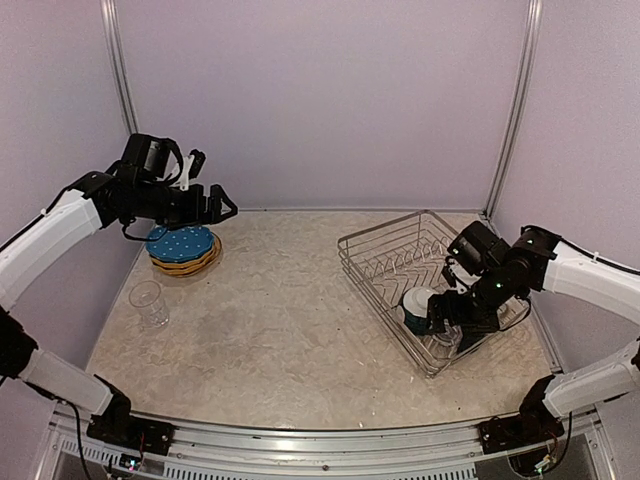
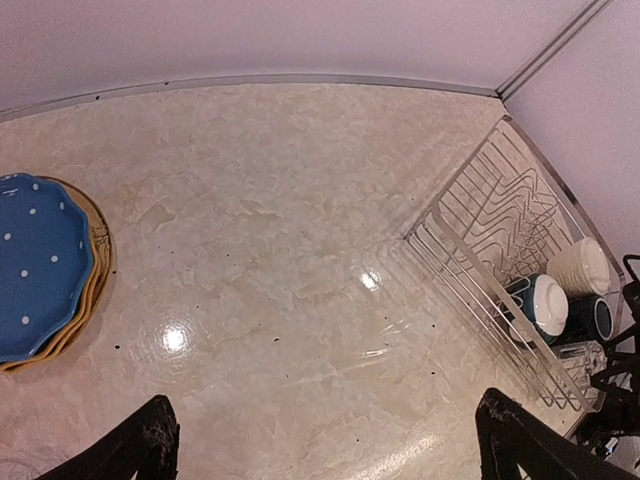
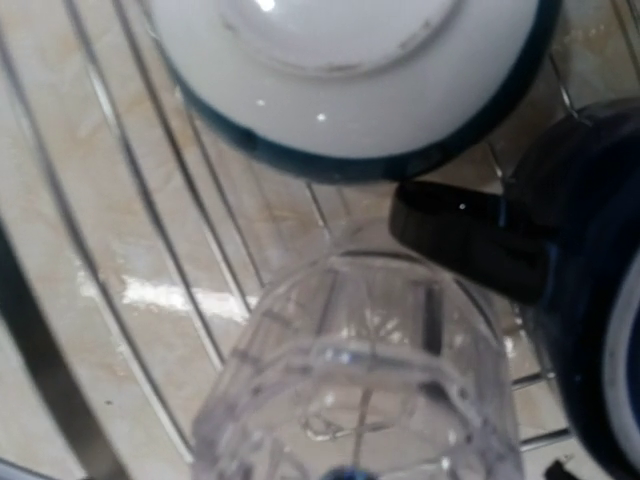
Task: Unload the mixed dishes from the dish rack
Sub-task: Grab the cup from the dish rack.
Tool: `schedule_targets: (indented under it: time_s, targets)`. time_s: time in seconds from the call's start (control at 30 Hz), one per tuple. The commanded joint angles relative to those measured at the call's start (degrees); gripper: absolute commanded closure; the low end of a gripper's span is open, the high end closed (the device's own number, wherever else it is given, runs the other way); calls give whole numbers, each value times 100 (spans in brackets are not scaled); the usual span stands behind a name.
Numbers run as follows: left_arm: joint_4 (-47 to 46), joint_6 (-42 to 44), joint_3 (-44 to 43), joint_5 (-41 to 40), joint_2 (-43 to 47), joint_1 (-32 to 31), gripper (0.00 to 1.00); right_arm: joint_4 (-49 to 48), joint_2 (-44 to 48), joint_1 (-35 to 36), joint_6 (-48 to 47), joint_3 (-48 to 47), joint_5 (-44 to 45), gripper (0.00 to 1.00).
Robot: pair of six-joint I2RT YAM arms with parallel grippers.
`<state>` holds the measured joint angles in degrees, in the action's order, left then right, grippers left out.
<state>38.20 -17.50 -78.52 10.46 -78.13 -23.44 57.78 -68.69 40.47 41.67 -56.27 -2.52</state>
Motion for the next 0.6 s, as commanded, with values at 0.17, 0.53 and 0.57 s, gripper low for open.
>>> schedule_targets:
  time_s: [0.17,0.53,0.57]
  targets:
    - [-142,36,53,235,174,70,1,-135,-421,90,-43,73,209,14]
    - [-254,-245,126,530,199,380,1,-239,-411,126,-118,383,395,33]
    - [-260,-245,131,543,205,395,1,-205,-390,128,-130,342,401,37]
